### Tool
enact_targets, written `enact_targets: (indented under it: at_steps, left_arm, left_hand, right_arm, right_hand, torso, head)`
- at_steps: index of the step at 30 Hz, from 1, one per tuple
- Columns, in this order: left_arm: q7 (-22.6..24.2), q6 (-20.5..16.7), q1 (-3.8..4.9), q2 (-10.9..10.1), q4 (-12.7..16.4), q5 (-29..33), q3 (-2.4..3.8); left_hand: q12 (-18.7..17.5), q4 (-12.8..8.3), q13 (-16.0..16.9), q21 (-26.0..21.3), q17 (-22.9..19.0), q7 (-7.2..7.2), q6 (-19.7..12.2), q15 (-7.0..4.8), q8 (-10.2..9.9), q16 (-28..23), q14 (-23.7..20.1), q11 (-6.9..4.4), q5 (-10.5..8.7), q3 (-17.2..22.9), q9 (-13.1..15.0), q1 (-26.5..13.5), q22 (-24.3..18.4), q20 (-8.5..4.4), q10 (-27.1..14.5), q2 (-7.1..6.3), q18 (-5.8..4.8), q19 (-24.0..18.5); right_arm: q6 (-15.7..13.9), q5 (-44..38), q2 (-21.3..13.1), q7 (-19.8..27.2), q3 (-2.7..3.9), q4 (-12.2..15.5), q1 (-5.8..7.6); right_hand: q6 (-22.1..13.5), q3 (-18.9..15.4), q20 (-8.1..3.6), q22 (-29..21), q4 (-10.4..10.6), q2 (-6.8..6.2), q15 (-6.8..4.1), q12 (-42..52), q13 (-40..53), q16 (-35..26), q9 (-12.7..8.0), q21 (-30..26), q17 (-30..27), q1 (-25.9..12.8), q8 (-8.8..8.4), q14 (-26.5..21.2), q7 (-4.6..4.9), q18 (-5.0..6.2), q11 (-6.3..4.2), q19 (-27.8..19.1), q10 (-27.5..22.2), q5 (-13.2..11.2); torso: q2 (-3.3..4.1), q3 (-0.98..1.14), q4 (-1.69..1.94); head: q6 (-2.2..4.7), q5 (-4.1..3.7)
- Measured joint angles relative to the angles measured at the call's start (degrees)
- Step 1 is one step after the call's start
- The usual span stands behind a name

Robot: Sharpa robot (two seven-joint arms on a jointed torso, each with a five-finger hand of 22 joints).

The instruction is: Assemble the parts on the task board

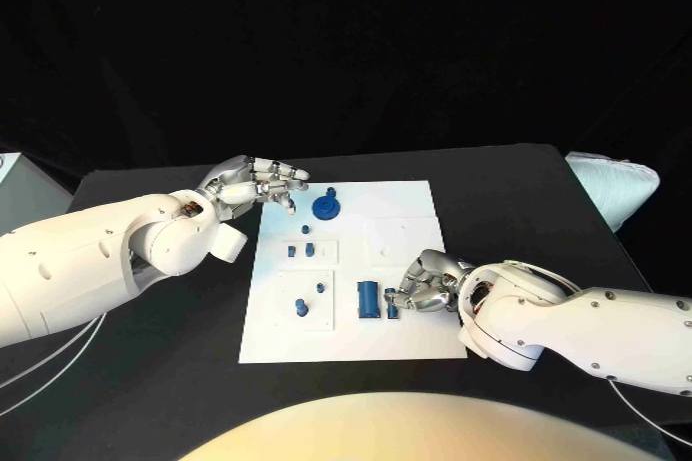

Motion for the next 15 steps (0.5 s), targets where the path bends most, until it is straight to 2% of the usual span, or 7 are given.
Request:
enact_targets:
  at_steps: [15]
  left_arm:
    - [0.0,0.0,0.0,0.0,-0.1,0.0,-0.01]
  left_hand:
    - [0.0,0.0,0.0,0.0,0.0,0.0,0.0,0.0,0.0,0.0,0.0,0.0,0.0,0.0,0.0,0.0,0.0,0.0,0.0,0.0,0.0,0.0]
  right_arm:
    - [0.2,-0.5,-0.4,0.6,-0.02,0.3,-0.01]
  right_hand:
    - [0.0,-1.6,0.0,0.0,0.0,0.16,0.0,0.0,0.0,0.0,-0.2,0.0,0.0,0.2,0.0,0.0,0.0,0.0,0.0,0.0,0.0,-0.6]
  torso:
    - [-0.01,0.03,-0.03]
  head:
    - [0.0,-0.04]
